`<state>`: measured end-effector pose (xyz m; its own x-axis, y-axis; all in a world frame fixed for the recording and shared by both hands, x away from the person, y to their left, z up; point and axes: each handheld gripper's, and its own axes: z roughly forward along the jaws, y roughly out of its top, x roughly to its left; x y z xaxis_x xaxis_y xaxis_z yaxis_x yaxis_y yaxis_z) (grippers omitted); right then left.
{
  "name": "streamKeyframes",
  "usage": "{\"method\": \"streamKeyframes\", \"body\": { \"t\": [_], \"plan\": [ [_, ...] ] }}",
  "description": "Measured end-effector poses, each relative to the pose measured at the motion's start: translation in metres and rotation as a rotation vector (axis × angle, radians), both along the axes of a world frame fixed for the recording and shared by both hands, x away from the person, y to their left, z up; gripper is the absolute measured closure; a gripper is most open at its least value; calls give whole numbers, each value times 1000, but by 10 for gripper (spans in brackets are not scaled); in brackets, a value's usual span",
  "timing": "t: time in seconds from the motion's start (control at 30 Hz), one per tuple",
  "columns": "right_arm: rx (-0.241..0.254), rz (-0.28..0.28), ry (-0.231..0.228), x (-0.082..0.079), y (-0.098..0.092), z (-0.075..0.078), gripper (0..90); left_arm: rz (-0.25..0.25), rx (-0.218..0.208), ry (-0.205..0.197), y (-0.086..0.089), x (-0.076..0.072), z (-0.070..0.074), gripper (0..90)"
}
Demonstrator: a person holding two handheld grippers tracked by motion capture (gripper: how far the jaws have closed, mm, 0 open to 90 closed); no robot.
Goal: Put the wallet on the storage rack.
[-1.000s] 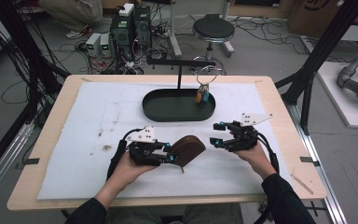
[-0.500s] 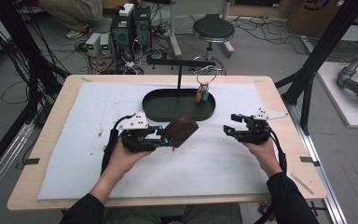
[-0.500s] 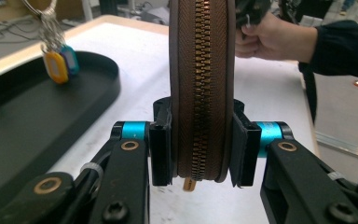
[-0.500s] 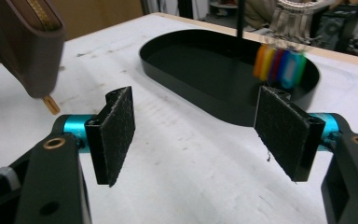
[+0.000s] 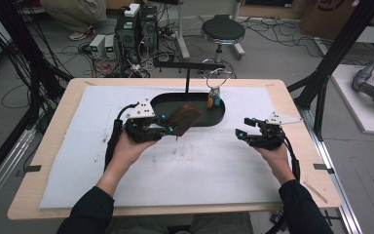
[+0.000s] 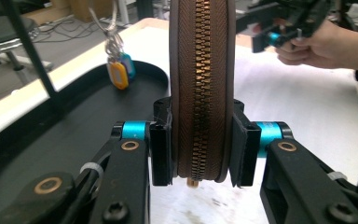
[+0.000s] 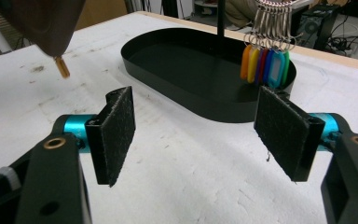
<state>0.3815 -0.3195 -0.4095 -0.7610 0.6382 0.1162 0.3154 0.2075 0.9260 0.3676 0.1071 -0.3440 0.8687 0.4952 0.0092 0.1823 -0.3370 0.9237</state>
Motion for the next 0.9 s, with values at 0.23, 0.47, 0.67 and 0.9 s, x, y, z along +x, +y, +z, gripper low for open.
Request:
{"method": "streamKeyframes", "body": {
  "t": [0.23,0.47,0.67,0.9],
  "plan": [
    [1,-26,2,1,-5,0,298,20,49,-17,-6,15,12,662],
    [2,-43,0,1,-7,0,298,38,96,-38,-15,35,17,663],
    [2,-49,-7,2,-8,0,299,60,125,-67,-20,51,13,665],
    [6,-53,-5,2,-9,1,299,81,211,-51,-30,69,12,666]
  ]
}}
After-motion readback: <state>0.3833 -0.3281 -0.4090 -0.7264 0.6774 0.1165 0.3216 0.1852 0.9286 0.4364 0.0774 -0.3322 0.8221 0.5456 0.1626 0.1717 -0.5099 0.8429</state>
